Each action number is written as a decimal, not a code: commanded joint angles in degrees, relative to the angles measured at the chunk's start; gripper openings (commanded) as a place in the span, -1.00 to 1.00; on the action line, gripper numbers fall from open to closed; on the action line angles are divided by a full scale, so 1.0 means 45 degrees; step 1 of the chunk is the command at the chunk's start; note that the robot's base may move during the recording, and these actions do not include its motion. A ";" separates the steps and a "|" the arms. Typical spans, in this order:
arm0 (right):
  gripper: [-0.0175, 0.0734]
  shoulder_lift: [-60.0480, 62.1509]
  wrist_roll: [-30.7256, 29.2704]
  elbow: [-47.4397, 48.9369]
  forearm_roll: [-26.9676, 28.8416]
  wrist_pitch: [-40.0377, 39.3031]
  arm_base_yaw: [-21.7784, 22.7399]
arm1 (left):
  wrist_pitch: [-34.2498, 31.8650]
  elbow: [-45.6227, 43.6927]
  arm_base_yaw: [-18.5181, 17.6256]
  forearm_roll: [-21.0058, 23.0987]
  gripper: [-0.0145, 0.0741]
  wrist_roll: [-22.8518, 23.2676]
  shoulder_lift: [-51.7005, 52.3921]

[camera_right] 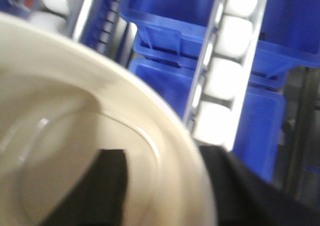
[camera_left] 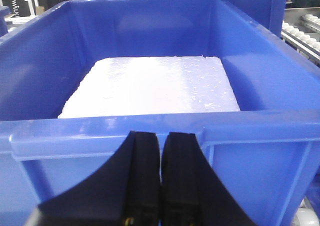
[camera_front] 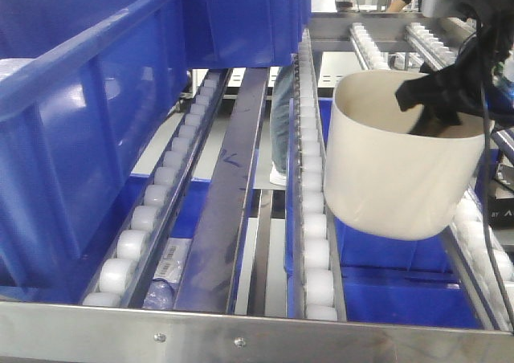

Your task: Move white bin to right shelf second layer

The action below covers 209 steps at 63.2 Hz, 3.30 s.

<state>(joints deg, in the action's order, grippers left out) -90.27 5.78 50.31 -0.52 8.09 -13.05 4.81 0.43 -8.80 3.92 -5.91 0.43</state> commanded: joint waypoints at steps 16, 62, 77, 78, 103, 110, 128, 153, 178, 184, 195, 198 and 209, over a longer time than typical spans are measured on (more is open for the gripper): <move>0.44 0.1238 -0.0011 0.0350 0.0116 -0.1368 -0.0014 | -0.1069 0.0468 -0.0072 0.0070 -0.48 0.0045 0.0179; -0.49 0.6525 -0.0023 -0.1020 0.0116 -0.1920 0.0318 | -0.1069 0.0468 -0.0072 0.0070 -0.48 0.0045 0.0179; -0.49 1.0330 -0.0023 -0.3348 0.0116 -0.2596 0.2000 | -0.1069 0.0468 -0.0072 0.0070 -0.48 0.0045 0.0179; -0.49 1.0637 -0.0023 -0.3470 0.0116 -0.2596 0.2115 | -0.1069 0.0468 -0.0072 0.0070 -0.48 0.0045 0.0179; -0.49 1.3098 -0.0023 -0.5363 0.0116 -0.2519 0.2351 | -0.1069 0.0468 -0.0072 0.0070 -0.48 0.0045 0.0179; -0.49 1.3098 -0.0023 -0.5363 0.0116 -0.2589 0.2351 | -0.1069 0.0468 -0.0072 0.0070 -0.48 0.0045 0.0179; -0.49 1.3098 -0.0012 -0.5363 0.0116 -0.2684 0.2307 | -0.1069 0.0468 -0.0072 0.0070 -0.48 0.0045 0.0179; -0.49 1.3098 -0.0026 -0.5363 0.0116 -0.2484 0.2322 | -0.1069 0.0468 -0.0072 0.0070 -0.48 0.0045 0.0179; -0.49 1.5992 -0.0026 -0.7767 0.0116 -0.1899 0.2681 | -0.1069 0.0468 -0.0072 0.0070 -0.48 0.0045 0.0179; -0.49 1.7134 -0.0026 -0.8999 0.0116 -0.2160 0.2681 | -0.1069 0.0468 -0.0072 0.0070 -0.48 0.0045 0.0179; -0.49 1.9272 -0.0026 -1.0725 0.0116 -0.2280 0.2681 | -0.1069 0.0468 -0.0072 0.0070 -0.48 0.0045 0.0179; -0.49 1.9708 -0.0026 -1.1029 0.0116 -0.2307 0.2681 | -0.1069 0.0468 -0.0072 0.0070 -0.48 0.0045 0.0179; -0.49 2.0449 -0.0026 -1.1357 0.0116 -0.2108 0.2681 | -0.1069 0.0468 -0.0072 0.0070 -0.48 0.0045 0.0179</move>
<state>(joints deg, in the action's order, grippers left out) 0.46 5.89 -1.65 0.00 3.91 -1.32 4.81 0.43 -8.80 3.92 -5.91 0.43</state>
